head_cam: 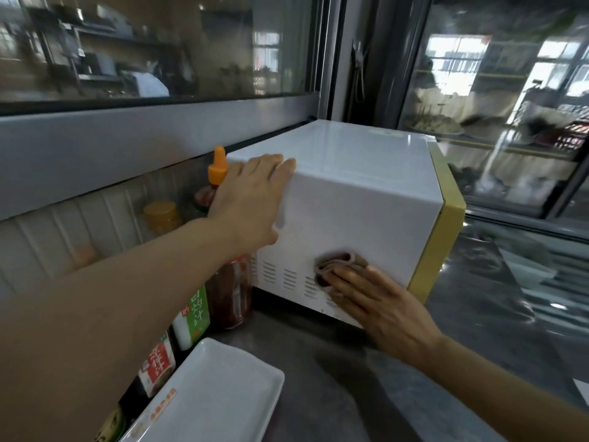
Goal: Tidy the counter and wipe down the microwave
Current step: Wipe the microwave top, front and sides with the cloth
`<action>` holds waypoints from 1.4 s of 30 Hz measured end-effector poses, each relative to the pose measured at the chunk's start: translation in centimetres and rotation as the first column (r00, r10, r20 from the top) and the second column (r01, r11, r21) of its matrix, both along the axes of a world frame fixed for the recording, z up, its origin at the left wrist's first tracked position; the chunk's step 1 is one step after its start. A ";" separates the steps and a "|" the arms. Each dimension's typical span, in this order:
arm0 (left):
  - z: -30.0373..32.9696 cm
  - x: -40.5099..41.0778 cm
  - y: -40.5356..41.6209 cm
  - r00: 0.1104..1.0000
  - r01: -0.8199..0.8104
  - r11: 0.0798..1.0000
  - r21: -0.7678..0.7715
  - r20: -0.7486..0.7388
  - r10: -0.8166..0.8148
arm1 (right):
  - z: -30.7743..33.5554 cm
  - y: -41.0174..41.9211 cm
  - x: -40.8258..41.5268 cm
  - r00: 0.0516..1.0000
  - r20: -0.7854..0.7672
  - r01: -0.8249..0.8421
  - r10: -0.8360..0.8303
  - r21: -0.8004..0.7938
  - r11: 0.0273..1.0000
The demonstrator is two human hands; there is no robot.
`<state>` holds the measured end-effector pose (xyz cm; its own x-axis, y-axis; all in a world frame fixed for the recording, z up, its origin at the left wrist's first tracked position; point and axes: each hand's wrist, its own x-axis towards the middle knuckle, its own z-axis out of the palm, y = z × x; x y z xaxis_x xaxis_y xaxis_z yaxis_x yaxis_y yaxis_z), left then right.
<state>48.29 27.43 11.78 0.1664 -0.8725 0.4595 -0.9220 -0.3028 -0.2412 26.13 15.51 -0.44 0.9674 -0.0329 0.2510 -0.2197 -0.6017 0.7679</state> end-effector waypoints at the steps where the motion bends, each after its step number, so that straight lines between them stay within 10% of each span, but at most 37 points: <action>1: 0.1 0.1 0.0 1.000 0.003 1.000 0.015 0.000 -0.003 | 1.3 -0.3 0.4 0.996 0.091 0.001 -0.003 0.027 1.000; 6: 0.4 0.6 0.2 1.000 0.010 0.998 0.056 -0.010 -0.009 | 3.2 0.0 3.5 0.951 0.308 -0.021 -0.032 0.168 0.986; 13: 1.9 1.6 0.6 0.997 0.036 0.989 0.146 0.065 -0.046 | 0.6 2.2 4.8 0.999 0.035 -0.031 0.026 0.157 0.987; 19: 2.0 3.2 1.1 0.992 0.039 0.982 0.185 0.109 -0.060 | 4.7 1.2 7.6 0.933 0.359 -0.082 0.002 0.208 0.975; 27: 1.2 2.5 1.2 0.977 -0.037 0.984 0.174 0.212 -0.001 | -1.7 2.4 9.5 0.981 -0.194 0.055 -0.011 0.223 0.973; 33: 1.0 2.4 1.1 0.980 -0.044 0.986 0.161 0.201 0.011 | 2.1 2.2 10.6 0.982 0.186 -0.075 0.038 0.195 0.978; 42: 0.7 2.3 0.9 0.987 -0.053 0.989 0.141 0.160 0.030 | -2.5 2.2 8.7 0.994 -0.109 0.046 -0.029 0.160 0.986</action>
<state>50.55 28.34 12.52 0.1402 -0.9254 0.3521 -0.8566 -0.2917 -0.4256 34.80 17.70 -2.89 0.9855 -0.1016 0.1361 -0.1676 -0.7126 0.6813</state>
